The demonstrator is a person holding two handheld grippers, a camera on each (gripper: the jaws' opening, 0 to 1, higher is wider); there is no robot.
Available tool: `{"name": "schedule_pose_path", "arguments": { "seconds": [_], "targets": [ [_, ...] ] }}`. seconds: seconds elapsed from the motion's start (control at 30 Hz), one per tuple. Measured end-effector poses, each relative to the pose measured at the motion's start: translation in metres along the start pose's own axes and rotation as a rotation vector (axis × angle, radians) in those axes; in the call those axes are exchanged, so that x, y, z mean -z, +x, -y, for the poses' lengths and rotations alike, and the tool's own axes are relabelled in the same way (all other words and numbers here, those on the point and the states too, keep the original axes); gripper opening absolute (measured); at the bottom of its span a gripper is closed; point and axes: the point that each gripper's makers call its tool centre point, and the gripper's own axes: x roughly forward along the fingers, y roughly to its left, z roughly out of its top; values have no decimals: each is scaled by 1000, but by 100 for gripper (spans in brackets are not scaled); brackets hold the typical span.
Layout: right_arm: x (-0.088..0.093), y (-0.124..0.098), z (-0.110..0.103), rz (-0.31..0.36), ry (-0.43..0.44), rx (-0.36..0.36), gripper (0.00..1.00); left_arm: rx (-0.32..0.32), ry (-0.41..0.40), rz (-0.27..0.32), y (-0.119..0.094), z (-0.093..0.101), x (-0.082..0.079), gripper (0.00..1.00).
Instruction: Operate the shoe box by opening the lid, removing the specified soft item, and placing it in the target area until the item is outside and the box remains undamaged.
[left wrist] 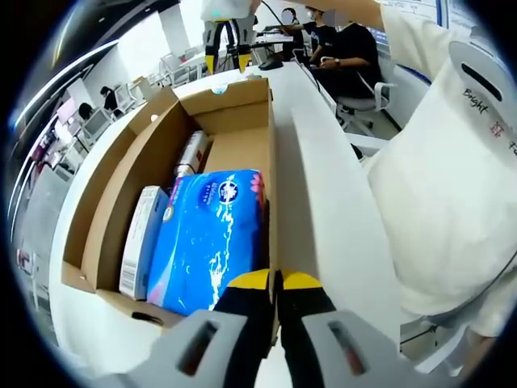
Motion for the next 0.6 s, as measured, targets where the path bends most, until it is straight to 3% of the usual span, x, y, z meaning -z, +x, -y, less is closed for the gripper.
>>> {"name": "schedule_pose_path", "arguments": {
  "seconds": [0.1, 0.3, 0.6],
  "targets": [
    [-11, -5, 2, 64, 19, 11, 35, 0, 0, 1, 0, 0, 0, 1],
    [-23, -21, 15, 119, 101, 56, 25, 0, -1, 1, 0, 0, 0, 1],
    [-64, -34, 24, 207, 22, 175, 18, 3, -4, 1, 1, 1, 0, 1]
  ]
}}
